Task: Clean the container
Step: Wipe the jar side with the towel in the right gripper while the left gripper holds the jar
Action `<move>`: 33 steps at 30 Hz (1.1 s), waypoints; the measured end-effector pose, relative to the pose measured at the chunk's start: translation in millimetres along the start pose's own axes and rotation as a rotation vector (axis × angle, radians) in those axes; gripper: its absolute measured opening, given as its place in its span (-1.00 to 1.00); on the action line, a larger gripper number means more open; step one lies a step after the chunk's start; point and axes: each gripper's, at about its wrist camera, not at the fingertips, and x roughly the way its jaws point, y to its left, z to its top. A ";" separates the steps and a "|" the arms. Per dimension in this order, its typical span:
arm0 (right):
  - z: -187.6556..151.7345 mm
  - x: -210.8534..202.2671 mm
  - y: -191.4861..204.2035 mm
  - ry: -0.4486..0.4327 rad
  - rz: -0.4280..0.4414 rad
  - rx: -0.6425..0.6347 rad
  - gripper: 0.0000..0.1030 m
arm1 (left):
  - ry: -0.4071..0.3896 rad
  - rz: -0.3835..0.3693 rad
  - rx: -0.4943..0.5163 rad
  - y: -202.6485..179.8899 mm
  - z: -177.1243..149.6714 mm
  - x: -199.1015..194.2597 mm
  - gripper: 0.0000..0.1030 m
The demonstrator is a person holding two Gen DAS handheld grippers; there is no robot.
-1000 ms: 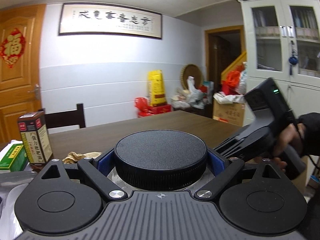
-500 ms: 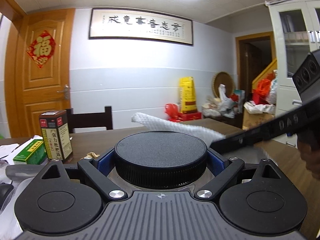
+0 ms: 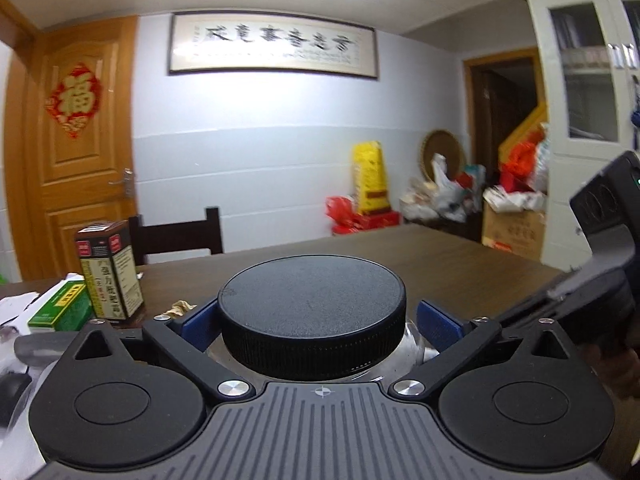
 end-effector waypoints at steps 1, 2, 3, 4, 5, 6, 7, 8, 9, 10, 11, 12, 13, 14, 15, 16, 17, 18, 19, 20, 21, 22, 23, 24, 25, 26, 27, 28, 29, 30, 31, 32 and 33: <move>0.3 -1.3 -0.1 -0.003 -0.002 -0.001 -0.82 | 0.010 -0.015 0.015 1.5 1.8 -0.4 1.00; 0.6 -2.9 -0.1 -0.007 -0.003 -0.001 -0.82 | 0.021 -0.030 0.030 3.0 3.7 -0.7 1.00; 0.8 -4.5 -0.1 -0.011 -0.003 -0.001 -0.82 | 0.031 -0.045 0.046 4.6 5.5 -1.1 1.00; 1.0 -6.1 -0.1 -0.015 -0.003 -0.001 -0.82 | 0.038 -0.062 0.067 5.2 9.5 -1.5 1.00; 1.0 -7.6 0.1 -0.018 -0.002 -0.002 -0.82 | 0.043 -0.082 0.091 5.6 14.8 -1.5 1.00; 0.9 -9.0 0.5 -0.020 -0.002 -0.004 -0.82 | 0.052 -0.110 0.117 7.1 20.1 -0.5 1.00; 1.0 -10.0 0.7 -0.022 -0.002 -0.005 -0.82 | 0.067 -0.145 0.146 9.1 25.2 1.6 1.00; 1.2 -11.0 0.8 -0.023 -0.002 -0.005 -0.81 | 0.085 -0.178 0.179 10.4 29.7 4.5 1.00; 0.6 -12.6 1.0 -0.025 -0.002 -0.007 -0.81 | 0.104 -0.208 0.214 11.4 34.1 7.7 1.00; -0.2 -14.3 1.2 -0.028 -0.002 -0.010 -0.81 | 0.123 -0.237 0.251 10.8 37.7 10.2 1.00; -0.5 -15.8 1.6 -0.032 -0.001 -0.011 -0.81 | 0.142 -0.260 0.280 10.0 40.8 13.4 1.00; -0.6 -17.2 2.1 -0.036 -0.001 -0.012 -0.81 | 0.161 -0.277 0.297 11.3 43.5 17.7 1.00; -0.5 -18.4 2.9 -0.039 0.001 -0.012 -0.81 | 0.187 -0.289 0.301 13.8 45.8 22.9 1.00; -0.7 -20.1 3.3 -0.043 -0.001 -0.014 -0.81 | 0.215 -0.301 0.290 17.0 48.1 28.5 1.00; -0.9 -22.1 3.5 -0.048 -0.002 -0.018 -0.81 | 0.242 -0.313 0.272 20.8 50.5 34.1 1.00; -1.1 -24.2 4.1 -0.054 -0.006 -0.024 -0.81 | 0.268 -0.321 0.248 24.6 53.3 39.0 1.00; -1.2 -26.2 4.9 -0.059 -0.009 -0.030 -0.82 | 0.292 -0.327 0.219 28.3 56.3 43.4 1.00; -1.2 -29.3 6.0 -0.066 -0.011 -0.039 -0.82 | 0.318 -0.339 0.192 32.5 59.2 47.2 0.99; -1.2 -32.7 7.3 -0.074 -0.013 -0.050 -0.82 | 0.339 -0.354 0.168 36.1 61.6 50.5 0.92; -1.1 -36.0 8.5 -0.082 -0.015 -0.060 -0.83 | 0.351 -0.369 0.147 38.8 63.1 53.3 0.87; -0.1 -40.2 10.2 -0.091 -0.015 -0.069 -0.83 | 0.355 -0.373 0.132 40.0 63.7 54.7 0.84; 1.2 -44.7 12.0 -0.101 -0.015 -0.078 -0.83 | 0.355 -0.366 0.124 39.9 63.5 55.1 0.84; 3.9 -50.5 13.9 -0.119 -0.008 -0.082 -0.83 | 0.353 -0.357 0.118 39.4 62.9 55.3 0.83; 6.9 -56.7 15.8 -0.139 0.000 -0.083 -0.83 | 0.350 -0.345 0.112 38.8 61.4 55.5 0.83; 9.9 -63.4 17.8 -0.160 0.014 -0.085 -0.83 | 0.348 -0.328 0.101 37.6 59.9 55.4 0.83; 13.1 -69.3 20.0 -0.181 0.033 -0.086 -0.83 | 0.346 -0.307 0.091 35.7 59.1 55.0 0.83; 15.8 -71.4 21.7 -0.192 0.043 -0.088 -0.83 | 0.344 -0.287 0.083 33.4 58.6 54.6 0.83; 18.3 -72.3 23.2 -0.200 0.050 -0.090 -0.83 | 0.342 -0.266 0.072 31.2 58.1 53.8 0.83; 20.9 -73.2 24.8 -0.208 0.058 -0.093 -0.83 | 0.340 -0.245 0.060 28.9 56.5 52.2 0.83; 21.7 -70.8 25.0 -0.208 0.055 -0.095 -0.83 | 0.338 -0.227 0.049 27.0 55.2 50.5 0.83; 21.9 -67.2 24.7 -0.204 0.049 -0.097 -0.83 | 0.337 -0.206 0.039 24.7 54.5 49.4 0.83; 21.0 -63.5 23.7 -0.197 0.041 -0.094 -0.83 | 0.337 -0.183 0.028 21.9 54.0 48.5 0.83; 19.8 -59.5 22.0 -0.188 0.035 -0.085 -0.83 | 0.336 -0.162 0.019 19.4 53.4 47.6 0.83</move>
